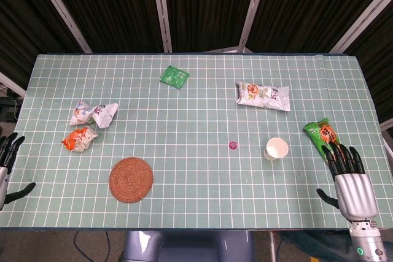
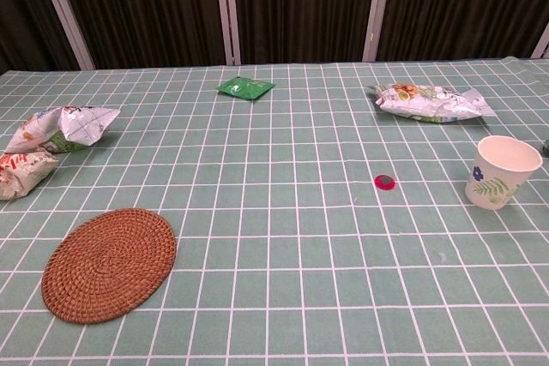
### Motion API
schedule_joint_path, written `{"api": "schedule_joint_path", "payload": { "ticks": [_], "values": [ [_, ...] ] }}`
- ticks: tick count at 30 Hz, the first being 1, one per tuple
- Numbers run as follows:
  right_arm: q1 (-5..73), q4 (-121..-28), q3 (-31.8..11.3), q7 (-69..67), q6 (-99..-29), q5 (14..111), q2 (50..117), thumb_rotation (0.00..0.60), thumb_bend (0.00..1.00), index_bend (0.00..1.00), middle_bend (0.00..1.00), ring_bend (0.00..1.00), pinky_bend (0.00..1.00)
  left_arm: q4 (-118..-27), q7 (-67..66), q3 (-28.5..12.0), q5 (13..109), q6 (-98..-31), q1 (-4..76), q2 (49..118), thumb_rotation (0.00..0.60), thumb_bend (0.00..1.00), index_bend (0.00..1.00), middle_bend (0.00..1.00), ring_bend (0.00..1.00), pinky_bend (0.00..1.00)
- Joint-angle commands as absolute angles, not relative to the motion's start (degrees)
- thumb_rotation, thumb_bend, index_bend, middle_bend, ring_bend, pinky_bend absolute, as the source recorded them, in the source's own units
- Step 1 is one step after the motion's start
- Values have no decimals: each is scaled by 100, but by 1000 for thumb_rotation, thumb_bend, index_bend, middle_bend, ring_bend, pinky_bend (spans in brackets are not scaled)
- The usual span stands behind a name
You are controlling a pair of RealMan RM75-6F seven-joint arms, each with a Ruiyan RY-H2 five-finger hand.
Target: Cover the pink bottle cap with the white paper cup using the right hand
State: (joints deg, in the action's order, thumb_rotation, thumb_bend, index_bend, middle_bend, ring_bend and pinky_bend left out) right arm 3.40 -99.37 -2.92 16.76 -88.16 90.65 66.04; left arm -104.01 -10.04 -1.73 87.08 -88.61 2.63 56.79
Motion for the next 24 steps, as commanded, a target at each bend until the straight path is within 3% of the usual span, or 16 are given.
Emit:
{"api": "schedule_joint_path", "payload": {
  "ticks": [1,11,24],
  "values": [
    [346,-9922,-279,1713,-8792,9070,6622,600,0,0,0,0,0,-10399,-992,-180,8689,-8848,267,5682,600,0,0,0,0,0],
    [602,-9396,-52,2477,-8250,9342,7126,600,0,0,0,0,0,-10442,-939,-246,8588,-8717,351,5670,600,0,0,0,0,0],
    [2064,-8019,-283,4960,-6258,9775,8055,600,0,0,0,0,0,-10336,-941,-378,8121,-8351,522,5713,600,0,0,0,0,0]
  ]
}}
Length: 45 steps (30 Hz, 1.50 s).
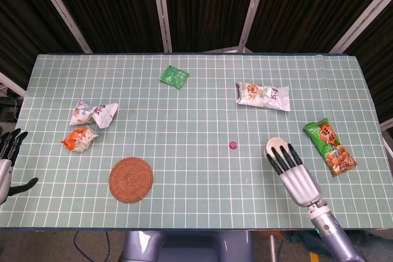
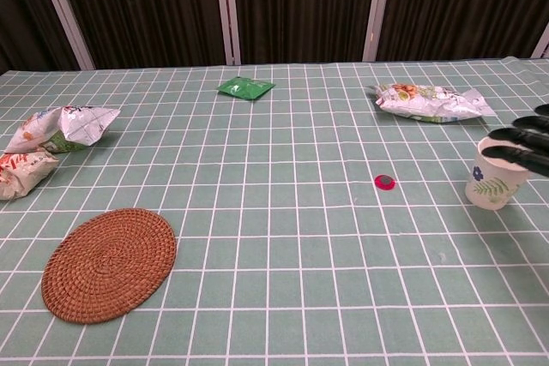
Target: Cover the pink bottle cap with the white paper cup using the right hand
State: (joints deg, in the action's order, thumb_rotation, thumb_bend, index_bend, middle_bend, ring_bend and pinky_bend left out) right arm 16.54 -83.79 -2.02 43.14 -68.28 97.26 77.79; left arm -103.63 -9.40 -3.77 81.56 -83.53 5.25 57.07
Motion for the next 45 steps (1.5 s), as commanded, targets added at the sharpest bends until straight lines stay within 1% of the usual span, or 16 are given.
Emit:
{"api": "schedule_joint_path", "payload": {
  "ticks": [1,5,13,18,21,22,23,25,26,27,29,30,33,39,43,45],
  "values": [
    [2140,-7930,-292,5194,-6105,9738,8124,600,0,0,0,0,0,-10329,-930,-379,8095,-8338,522,5715,600,0,0,0,0,0],
    [2282,-7717,-319,5792,-5855,9661,8322,600,0,0,0,0,0,-10292,-912,-384,8025,-8323,514,5712,600,0,0,0,0,0],
    [2559,-7102,-438,6672,-5777,9643,8743,600,0,0,0,0,0,-10276,-822,-376,8041,-8388,476,5686,600,0,0,0,0,0],
    [2647,-6733,-489,6893,-5724,9521,8866,600,0,0,0,0,0,-10267,-769,-379,8058,-8387,482,5672,600,0,0,0,0,0],
    [2722,-6425,-449,6869,-5816,9601,8940,600,0,0,3,0,0,-10216,-749,-384,8063,-8336,519,5696,600,0,0,0,0,0],
    [2748,-6299,-413,6836,-5843,9651,8960,600,1,0,13,0,0,-10208,-754,-383,8067,-8324,528,5705,600,0,0,0,0,0],
    [2769,-6187,-377,6779,-5859,9686,8980,600,14,5,48,0,7,-10208,-759,-379,8077,-8316,536,5711,600,0,0,0,0,0],
    [2805,-6001,-304,6617,-5905,9756,9012,600,68,52,149,7,76,-10210,-771,-373,8094,-8315,541,5718,600,0,0,0,0,0],
    [2825,-5919,-264,6505,-5950,9808,9028,600,112,111,221,37,142,-10210,-781,-373,8098,-8315,545,5723,600,0,0,0,0,0],
    [2843,-5838,-223,6374,-6003,9862,9045,600,151,171,290,86,209,-10211,-791,-373,8093,-8313,547,5728,600,0,0,0,0,0],
    [2881,-5653,-138,6097,-6137,9989,9087,600,211,238,377,179,289,-10213,-807,-375,8068,-8291,557,5736,600,0,0,0,0,0],
    [2893,-5588,-111,6001,-6182,10028,9104,600,239,262,404,212,319,-10215,-812,-375,8058,-8281,560,5738,600,0,0,0,0,0],
    [2941,-5338,-14,5518,-6364,10162,9170,600,272,310,425,239,352,-10220,-842,-371,8044,-8256,573,5744,600,0,0,0,0,0],
    [3040,-4990,91,4703,-6877,10413,9246,600,283,319,454,273,401,-10233,-835,-369,8003,-8232,578,5737,600,0,0,0,0,0],
    [3099,-5128,-8,3740,-7252,10370,9236,600,282,319,460,285,430,-10250,-822,-358,8012,-8227,577,5721,600,0,0,0,0,0],
    [3116,-5415,-146,3049,-7393,10199,9223,600,283,319,459,285,433,-10261,-799,-347,8034,-8234,572,5709,600,0,0,0,0,0]
  ]
}}
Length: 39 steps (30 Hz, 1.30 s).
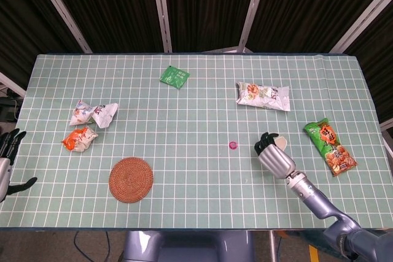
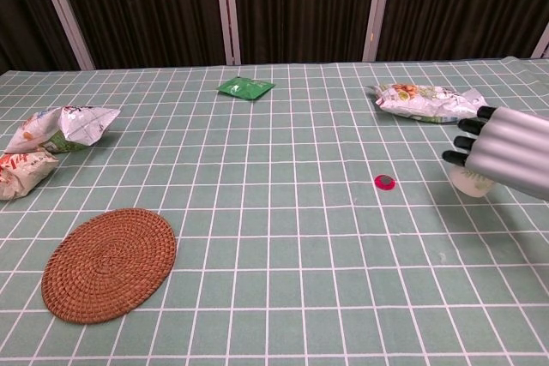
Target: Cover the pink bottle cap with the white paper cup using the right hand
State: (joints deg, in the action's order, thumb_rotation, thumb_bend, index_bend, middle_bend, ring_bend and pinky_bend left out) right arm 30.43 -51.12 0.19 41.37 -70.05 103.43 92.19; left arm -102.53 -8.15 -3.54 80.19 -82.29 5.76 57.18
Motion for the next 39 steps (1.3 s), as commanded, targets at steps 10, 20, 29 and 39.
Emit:
{"api": "schedule_joint_path", "payload": {
  "ticks": [10,20,29,39],
  "values": [
    [3545,-7047,-189,402,-6708,9810,8811,600,283,319,459,284,433,-10290,-684,-322,8097,-8252,558,5644,600,0,0,0,0,0],
    [3766,-7045,-65,357,-6320,9806,9243,600,277,319,460,284,433,-10283,-659,-319,8063,-8206,574,5634,600,0,0,0,0,0],
    [3795,-6870,33,561,-6060,9657,9411,600,195,128,225,71,201,-10283,-546,-324,8055,-8195,575,5585,600,0,0,0,0,0],
    [3652,-8037,61,1922,-5826,9288,8711,600,114,0,0,0,0,-10353,-453,-287,8182,-8231,562,5519,600,0,0,0,0,0]
  ]
}}
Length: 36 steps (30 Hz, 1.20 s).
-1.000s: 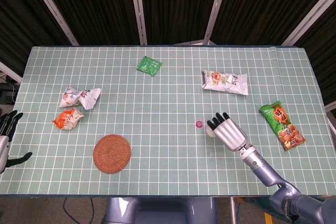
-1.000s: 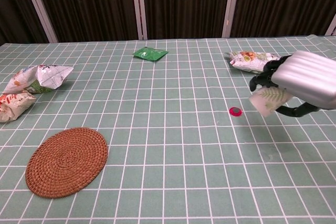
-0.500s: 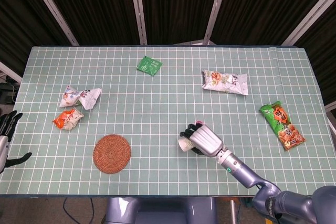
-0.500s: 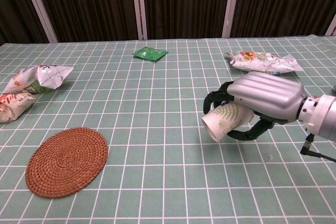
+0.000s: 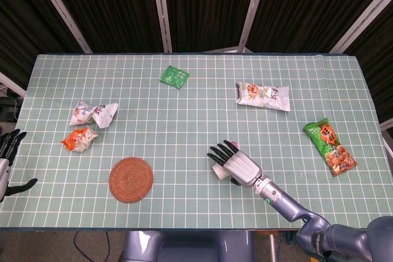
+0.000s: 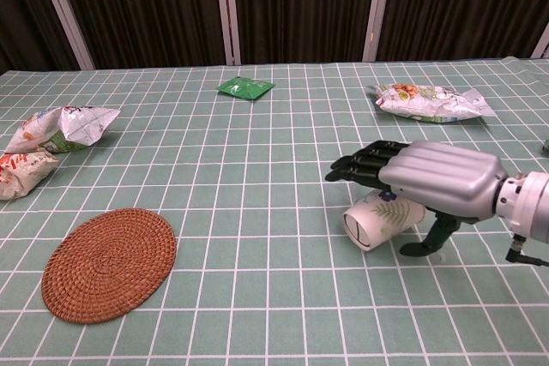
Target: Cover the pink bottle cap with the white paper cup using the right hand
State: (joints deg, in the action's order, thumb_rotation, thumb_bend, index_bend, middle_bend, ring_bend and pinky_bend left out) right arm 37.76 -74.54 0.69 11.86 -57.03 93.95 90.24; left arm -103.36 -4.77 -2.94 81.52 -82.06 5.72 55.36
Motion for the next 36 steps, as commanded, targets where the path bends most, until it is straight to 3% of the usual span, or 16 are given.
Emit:
{"api": "schedule_joint_path", "payload": {
  "ticks": [1,11,21,28,34,36],
  "values": [
    [3630,-8150,66,2098,-5851,9287,8665,600,115,0,0,0,0,-10355,-445,-284,8189,-8234,560,5515,600,0,0,0,0,0],
    [3672,-8861,243,4273,-5596,9497,8590,600,134,0,0,0,0,-10377,-277,-206,8306,-8146,575,5433,600,0,0,0,0,0],
    [3529,-9049,385,6305,-5309,9373,8763,600,142,0,0,0,0,-10340,-317,-214,8218,-8097,591,5442,600,0,0,0,0,0],
    [3525,-8802,382,6886,-5230,9335,8811,600,150,0,10,0,12,-10346,-378,-214,8193,-8079,603,5464,600,0,0,0,0,0],
    [3488,-8569,444,6985,-5250,9371,8813,600,156,0,76,0,208,-10356,-422,-216,8176,-8058,618,5477,600,0,0,0,0,0],
    [3483,-8492,463,6963,-5269,9409,8830,600,169,0,131,10,324,-10358,-434,-216,8172,-8051,622,5482,600,0,0,0,0,0]
  ]
}}
